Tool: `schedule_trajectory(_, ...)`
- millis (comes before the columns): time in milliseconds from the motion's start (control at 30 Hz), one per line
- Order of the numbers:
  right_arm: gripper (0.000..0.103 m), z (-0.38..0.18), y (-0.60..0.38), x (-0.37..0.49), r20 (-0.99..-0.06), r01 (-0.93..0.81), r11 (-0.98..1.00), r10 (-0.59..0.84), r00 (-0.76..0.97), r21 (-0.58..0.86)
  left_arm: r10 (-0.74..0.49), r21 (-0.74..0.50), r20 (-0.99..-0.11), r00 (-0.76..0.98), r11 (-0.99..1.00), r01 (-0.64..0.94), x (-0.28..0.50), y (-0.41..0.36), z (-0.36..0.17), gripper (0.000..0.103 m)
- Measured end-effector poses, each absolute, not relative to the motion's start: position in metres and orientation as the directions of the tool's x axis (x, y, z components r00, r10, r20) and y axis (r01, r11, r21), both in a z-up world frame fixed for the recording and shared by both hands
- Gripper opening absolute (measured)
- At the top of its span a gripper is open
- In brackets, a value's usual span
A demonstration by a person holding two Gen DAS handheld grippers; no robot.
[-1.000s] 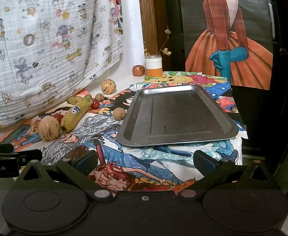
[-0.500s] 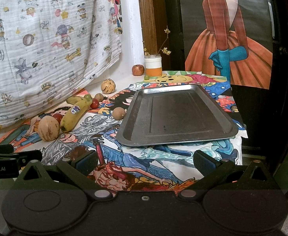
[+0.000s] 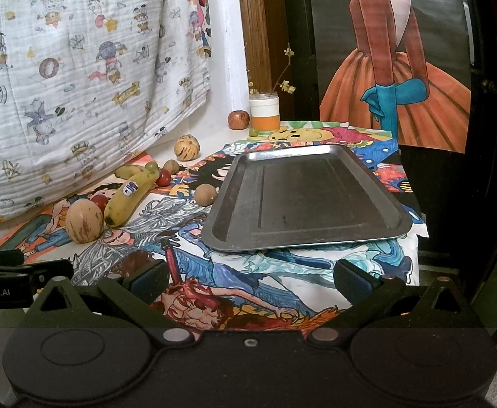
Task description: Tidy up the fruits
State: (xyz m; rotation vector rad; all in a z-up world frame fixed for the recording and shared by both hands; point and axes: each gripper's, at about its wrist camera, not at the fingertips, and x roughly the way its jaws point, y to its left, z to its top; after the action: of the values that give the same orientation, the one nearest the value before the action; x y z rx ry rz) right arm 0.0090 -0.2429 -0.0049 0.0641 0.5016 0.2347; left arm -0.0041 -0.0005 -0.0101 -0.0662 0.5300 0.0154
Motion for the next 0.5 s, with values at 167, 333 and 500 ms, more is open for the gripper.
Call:
schedule_trajectory(167, 0.103, -0.0052, -0.2426, 0.0093, -0.469, -0.207, 0.971, 0.238, 0.85, 0.119, -0.003, -0.059, -0.507, 0.862, 0.998, -0.032, -0.004, -0.0005, -0.0102, 0.103)
schedule_trajectory(333, 0.103, -0.0055, -0.2424, 0.0096, -0.47, -0.207, 0.971, 0.239, 0.85, 0.119, -0.005, -0.061, -0.511, 0.86, 0.998, -0.031, -0.004, -0.0005, -0.0156, 0.103)
schedule_trajectory(500, 0.103, -0.0055, -0.2422, 0.0097, -0.471, -0.207, 0.971, 0.239, 0.849, 0.119, -0.005, -0.061, -0.514, 0.857, 0.998, -0.031, -0.001, -0.0004, -0.0192, 0.103)
